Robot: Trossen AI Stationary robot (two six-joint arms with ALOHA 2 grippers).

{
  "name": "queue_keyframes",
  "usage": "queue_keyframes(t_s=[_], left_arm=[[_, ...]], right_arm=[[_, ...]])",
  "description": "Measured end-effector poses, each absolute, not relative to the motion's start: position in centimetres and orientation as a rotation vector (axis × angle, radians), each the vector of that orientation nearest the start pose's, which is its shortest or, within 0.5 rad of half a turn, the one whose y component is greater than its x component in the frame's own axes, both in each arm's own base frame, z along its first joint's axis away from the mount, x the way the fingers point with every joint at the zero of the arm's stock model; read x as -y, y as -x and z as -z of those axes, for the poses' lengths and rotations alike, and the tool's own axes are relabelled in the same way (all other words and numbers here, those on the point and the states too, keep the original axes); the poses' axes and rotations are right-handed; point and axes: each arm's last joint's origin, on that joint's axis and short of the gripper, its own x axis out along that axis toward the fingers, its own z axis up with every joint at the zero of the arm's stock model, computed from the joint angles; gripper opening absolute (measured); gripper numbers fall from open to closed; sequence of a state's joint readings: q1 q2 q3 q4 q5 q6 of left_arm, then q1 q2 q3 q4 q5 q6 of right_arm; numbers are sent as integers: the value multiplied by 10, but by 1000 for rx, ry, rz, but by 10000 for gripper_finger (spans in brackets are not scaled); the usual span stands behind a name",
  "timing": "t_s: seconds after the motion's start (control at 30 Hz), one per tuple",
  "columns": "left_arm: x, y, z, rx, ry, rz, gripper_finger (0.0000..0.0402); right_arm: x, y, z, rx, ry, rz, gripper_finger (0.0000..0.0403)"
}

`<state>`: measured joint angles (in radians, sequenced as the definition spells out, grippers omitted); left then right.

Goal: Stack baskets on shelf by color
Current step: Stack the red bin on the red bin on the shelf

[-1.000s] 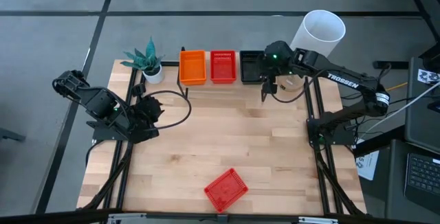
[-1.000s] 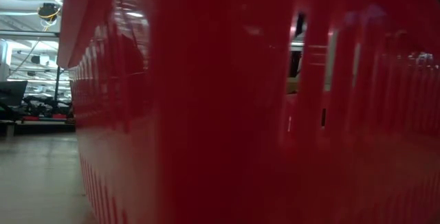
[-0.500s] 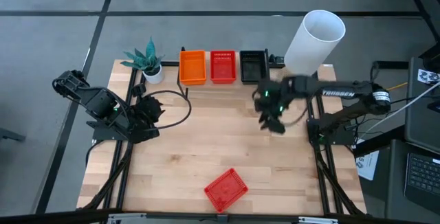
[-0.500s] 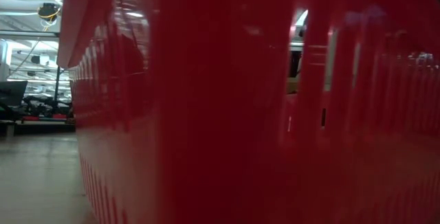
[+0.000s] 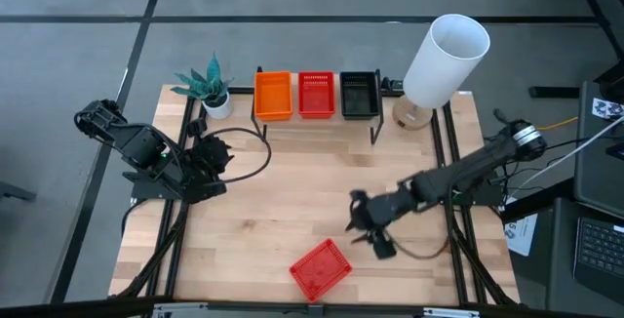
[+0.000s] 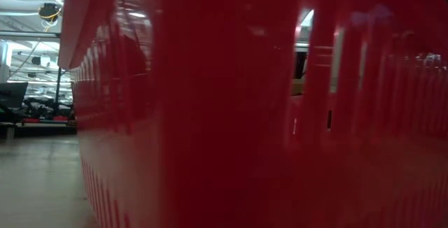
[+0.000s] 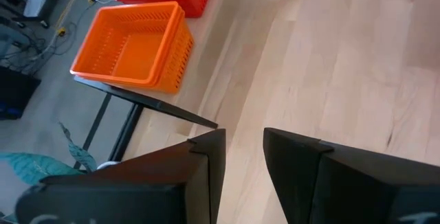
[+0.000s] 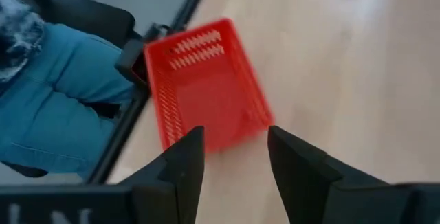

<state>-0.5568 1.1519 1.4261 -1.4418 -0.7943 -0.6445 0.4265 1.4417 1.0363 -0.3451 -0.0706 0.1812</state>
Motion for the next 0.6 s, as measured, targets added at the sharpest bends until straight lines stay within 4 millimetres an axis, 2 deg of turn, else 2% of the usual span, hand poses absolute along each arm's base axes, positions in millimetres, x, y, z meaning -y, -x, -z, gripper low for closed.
queue_keyframes(t_s=[0.13,0.37,0.47,0.6], left_arm=[[70,-153,-388,-775,-140,-484,92],[75,-160,-384,-790,-152,-486,92],[77,-163,-382,-800,-157,-489,92],[81,-169,-378,-821,-172,-491,92]], right_arm=[[-155,-301,-239,-778,-31,-431,161],[-184,-355,-213,-955,56,-487,161],[-193,-369,-202,-1050,68,-519,161],[-200,-378,-181,-1152,41,-579,161]])
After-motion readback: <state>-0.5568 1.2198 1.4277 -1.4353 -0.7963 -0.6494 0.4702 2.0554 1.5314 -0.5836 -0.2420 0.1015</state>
